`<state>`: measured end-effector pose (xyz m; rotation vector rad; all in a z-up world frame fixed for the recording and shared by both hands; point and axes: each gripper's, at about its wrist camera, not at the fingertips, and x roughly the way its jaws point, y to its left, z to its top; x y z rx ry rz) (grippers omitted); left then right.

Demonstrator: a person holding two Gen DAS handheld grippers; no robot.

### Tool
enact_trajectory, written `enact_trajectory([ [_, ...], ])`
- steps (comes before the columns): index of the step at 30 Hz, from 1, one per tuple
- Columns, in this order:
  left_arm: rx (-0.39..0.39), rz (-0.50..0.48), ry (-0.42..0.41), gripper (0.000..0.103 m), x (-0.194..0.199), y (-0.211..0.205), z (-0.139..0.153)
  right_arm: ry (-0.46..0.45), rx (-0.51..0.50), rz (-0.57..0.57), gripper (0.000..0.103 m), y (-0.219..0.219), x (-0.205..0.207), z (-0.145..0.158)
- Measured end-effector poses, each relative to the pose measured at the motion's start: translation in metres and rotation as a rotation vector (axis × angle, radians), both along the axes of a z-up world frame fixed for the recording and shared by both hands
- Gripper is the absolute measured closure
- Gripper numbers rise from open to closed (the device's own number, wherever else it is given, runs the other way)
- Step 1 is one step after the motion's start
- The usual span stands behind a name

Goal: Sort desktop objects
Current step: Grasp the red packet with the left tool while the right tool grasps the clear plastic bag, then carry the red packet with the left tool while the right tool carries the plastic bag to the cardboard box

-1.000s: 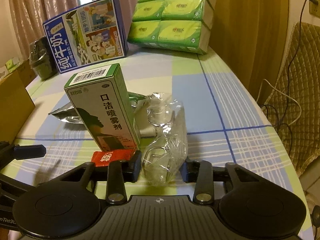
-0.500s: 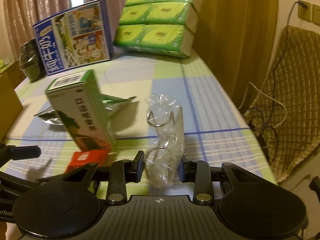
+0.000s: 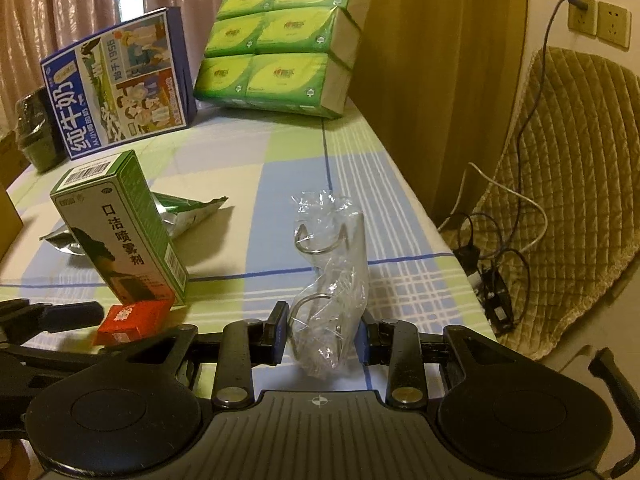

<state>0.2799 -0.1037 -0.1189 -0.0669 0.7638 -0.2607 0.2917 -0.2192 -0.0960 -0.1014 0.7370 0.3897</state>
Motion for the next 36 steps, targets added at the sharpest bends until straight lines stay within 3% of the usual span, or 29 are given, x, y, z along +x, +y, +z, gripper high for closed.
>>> enact_trajectory([
  [6,0.009,0.059,-0.020,0.043,0.001,0.001,-0.003,0.005,-0.004,0.005,0.073,0.003,0.000,-0.001],
  [12,0.047,0.041,-0.036,0.059,-0.006,0.002,-0.003,0.007,-0.001,0.017,0.073,0.007,-0.004,0.000],
  [21,0.095,-0.004,-0.035,0.065,-0.034,0.008,-0.001,0.024,0.008,0.042,0.073,0.009,-0.017,0.000],
  [30,0.105,0.012,-0.002,0.066,-0.065,0.028,0.007,0.025,0.016,0.104,0.074,0.022,-0.056,0.010],
  [36,0.100,0.028,-0.032,0.066,-0.086,0.037,0.021,0.018,0.009,0.125,0.075,0.022,-0.088,0.017],
])
